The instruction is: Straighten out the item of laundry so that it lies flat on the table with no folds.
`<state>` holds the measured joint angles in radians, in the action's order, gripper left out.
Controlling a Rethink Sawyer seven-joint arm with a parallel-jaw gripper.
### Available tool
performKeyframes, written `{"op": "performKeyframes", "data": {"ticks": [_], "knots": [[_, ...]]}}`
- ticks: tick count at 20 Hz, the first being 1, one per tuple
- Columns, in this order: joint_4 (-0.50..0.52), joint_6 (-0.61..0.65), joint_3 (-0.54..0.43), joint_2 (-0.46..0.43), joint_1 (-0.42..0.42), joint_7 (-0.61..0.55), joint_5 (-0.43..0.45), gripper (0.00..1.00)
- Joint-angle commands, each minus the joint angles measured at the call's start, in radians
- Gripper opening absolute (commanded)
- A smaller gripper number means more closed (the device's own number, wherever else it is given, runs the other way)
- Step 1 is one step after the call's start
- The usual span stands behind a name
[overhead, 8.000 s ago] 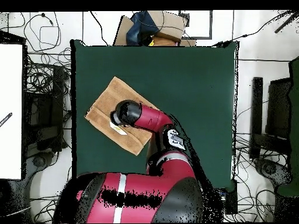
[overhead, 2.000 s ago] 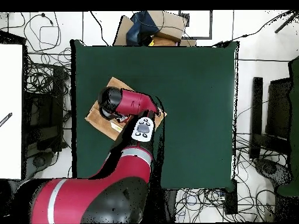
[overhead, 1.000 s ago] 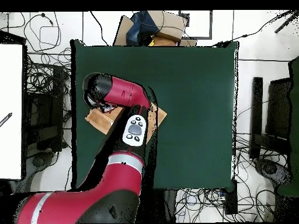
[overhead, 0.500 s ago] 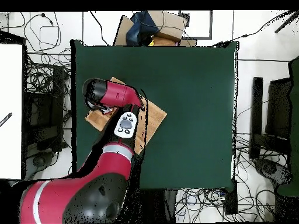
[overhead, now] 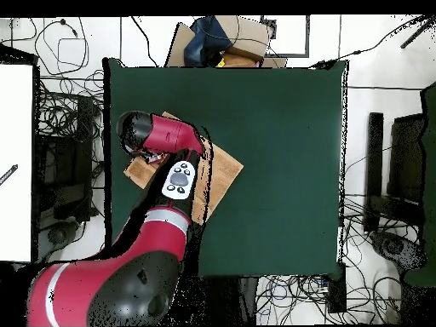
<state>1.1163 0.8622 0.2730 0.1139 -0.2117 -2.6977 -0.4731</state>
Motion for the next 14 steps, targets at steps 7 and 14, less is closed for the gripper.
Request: {"op": "performKeyframes", "data": {"ticks": [7,14], "knots": [[-0.033,0.159,-0.014,0.055,0.024,-0.329,-0.068,1.00],[-0.052,0.105,-0.024,0.015,0.018,-0.343,-0.087,1.00]]}}
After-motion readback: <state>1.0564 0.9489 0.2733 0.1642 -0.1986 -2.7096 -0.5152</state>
